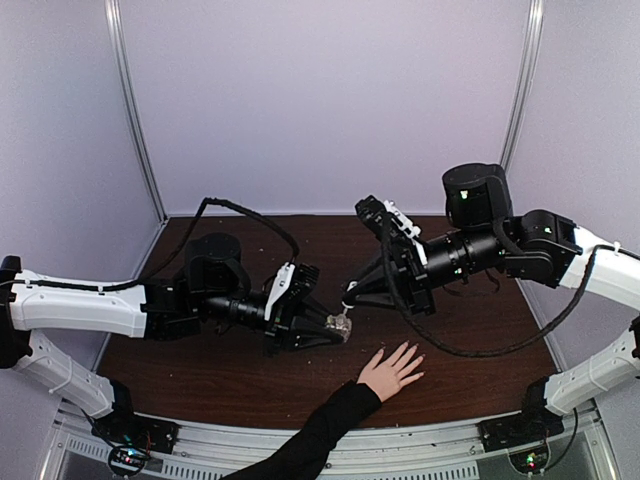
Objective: Paint the nails
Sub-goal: Close the cap of the nail polish bottle.
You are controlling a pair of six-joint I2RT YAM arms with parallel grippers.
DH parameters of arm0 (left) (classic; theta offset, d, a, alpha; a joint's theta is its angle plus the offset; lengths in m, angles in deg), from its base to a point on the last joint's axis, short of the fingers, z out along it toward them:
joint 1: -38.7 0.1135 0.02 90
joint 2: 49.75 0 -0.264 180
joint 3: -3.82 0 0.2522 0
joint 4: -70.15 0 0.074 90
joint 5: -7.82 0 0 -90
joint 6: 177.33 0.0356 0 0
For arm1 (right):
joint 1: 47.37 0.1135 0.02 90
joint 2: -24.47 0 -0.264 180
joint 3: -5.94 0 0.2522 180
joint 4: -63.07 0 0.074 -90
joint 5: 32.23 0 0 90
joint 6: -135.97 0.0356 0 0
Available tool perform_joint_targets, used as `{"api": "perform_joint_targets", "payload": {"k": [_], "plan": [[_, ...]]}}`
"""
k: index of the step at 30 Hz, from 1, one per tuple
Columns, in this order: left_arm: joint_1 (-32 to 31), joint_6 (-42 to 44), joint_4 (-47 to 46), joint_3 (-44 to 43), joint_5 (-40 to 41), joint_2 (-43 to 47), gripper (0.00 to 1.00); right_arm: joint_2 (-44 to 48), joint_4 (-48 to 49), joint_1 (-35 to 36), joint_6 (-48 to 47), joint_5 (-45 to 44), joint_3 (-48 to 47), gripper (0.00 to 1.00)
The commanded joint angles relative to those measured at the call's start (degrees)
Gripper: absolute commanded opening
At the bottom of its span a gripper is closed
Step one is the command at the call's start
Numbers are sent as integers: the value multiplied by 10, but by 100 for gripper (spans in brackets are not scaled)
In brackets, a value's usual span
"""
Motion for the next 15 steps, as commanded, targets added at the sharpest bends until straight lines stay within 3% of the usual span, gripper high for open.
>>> {"api": "perform_joint_targets", "payload": {"k": [1,15], "plan": [[-3,8,-28,-2,-7,12,0,-3,-3,5,-6,-18,-17,0],[-3,5,-19,-5,3,10,0,-4,-7,5,-11,-20,-17,0]]}}
